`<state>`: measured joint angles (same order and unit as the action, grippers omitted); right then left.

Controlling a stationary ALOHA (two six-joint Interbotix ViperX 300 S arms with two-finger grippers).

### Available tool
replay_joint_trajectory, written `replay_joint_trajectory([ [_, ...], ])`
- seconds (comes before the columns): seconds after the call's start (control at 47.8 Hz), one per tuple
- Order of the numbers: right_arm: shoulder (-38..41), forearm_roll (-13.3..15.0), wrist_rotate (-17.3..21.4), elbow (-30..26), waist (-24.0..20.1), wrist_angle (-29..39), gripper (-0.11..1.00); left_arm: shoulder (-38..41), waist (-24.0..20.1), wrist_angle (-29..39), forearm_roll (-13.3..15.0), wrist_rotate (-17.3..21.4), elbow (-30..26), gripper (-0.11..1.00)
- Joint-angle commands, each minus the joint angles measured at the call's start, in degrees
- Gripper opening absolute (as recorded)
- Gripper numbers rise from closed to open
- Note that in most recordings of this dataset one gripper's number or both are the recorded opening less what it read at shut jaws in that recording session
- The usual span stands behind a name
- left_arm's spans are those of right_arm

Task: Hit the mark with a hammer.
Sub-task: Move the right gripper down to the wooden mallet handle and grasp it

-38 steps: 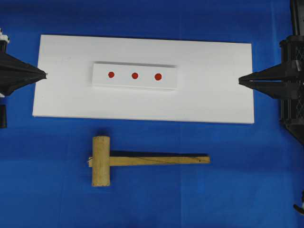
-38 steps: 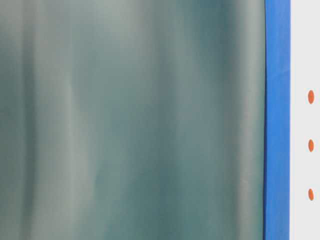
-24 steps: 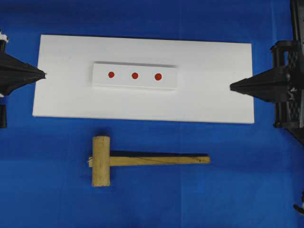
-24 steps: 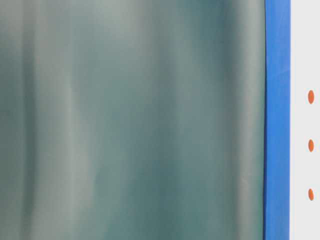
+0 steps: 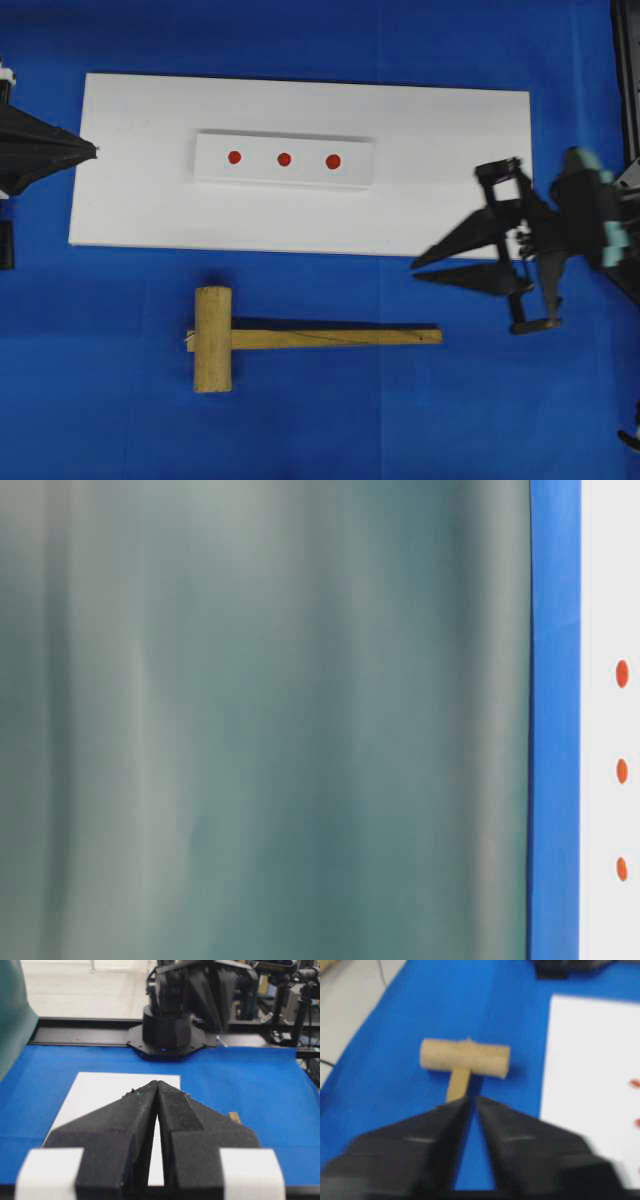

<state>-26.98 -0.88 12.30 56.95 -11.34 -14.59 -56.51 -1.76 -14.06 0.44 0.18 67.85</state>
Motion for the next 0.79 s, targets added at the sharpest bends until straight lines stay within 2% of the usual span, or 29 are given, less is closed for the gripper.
replay_joint_trajectory([
  [0.0, 3.8, -0.4, 1.1, -3.2, -0.3, -0.2, 0.32, 0.3, -0.5, -0.3, 0.1, -0.2, -1.1, 0.0],
  [0.167, 11.6, -0.7, 2.4, -6.9, -1.3, 1.1, 0.83, 0.2, -0.9, -0.3, 0.1, -0.2, -1.1, 0.0],
  [0.23, 14.3, -1.6, 2.4, -8.1, -1.7, 0.8, 0.93, 0.2, -1.1, -0.3, 0.1, -0.3, -1.1, 0.0],
  [0.376, 22.1, -5.7, 2.4, -10.6, -1.9, -1.9, 0.89, 0.1, -1.6, -0.3, 0.1, -0.3, -1.1, 0.0],
  [0.585, 31.6, -8.9, 2.4, -13.5, -3.8, -8.3, 0.89, 0.1, -1.8, -0.3, 0.1, -0.4, -1.1, 0.0],
  [0.774, 38.7, -11.8, 2.4, -17.1, -5.4, -9.9, 0.89, 0.1, -1.8, -0.3, 0.1, -0.4, -1.0, 0.0],
])
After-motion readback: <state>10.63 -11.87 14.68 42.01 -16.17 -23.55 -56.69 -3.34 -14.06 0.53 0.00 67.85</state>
